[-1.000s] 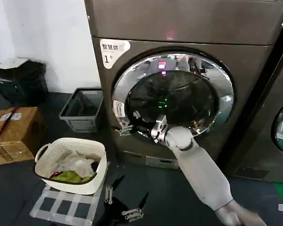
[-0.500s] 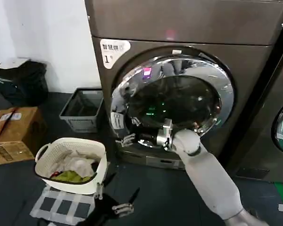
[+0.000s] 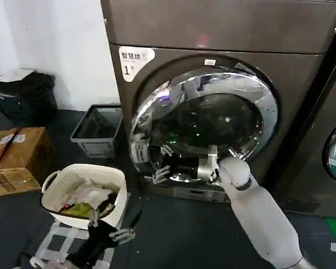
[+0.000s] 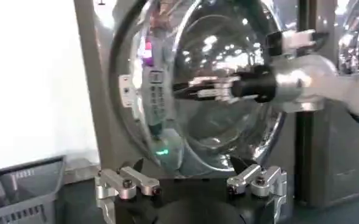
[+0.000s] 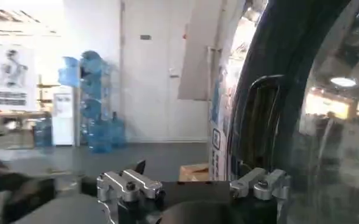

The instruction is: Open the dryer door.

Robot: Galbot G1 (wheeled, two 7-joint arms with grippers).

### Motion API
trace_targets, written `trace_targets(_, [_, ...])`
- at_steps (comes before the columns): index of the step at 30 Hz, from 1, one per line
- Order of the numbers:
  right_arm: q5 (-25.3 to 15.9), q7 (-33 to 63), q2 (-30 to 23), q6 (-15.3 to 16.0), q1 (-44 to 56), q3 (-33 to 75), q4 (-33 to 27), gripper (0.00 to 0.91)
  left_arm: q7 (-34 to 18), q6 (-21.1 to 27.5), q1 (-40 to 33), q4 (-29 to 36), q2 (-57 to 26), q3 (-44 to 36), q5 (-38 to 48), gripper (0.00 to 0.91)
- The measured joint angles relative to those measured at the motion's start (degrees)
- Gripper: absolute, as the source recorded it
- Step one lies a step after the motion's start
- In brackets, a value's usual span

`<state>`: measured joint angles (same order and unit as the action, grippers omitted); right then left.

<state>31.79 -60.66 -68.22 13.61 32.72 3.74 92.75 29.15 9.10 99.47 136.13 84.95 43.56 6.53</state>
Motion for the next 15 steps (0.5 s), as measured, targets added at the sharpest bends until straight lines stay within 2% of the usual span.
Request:
trace_targets(11, [0.06,-4.10,0.83,0.16,2.03,0.73,0.88,0.907,-4.01,0.31,-4.31,-2.69,-2.03,5.42,10.60,0.907])
trace_targets(15, [0.07,-5.42,1.30,0.06,2.64,1.07,1.37,0.907,-5.38,-0.16,-5.54,-3.50,-2.87,6.20,11.81,0.907])
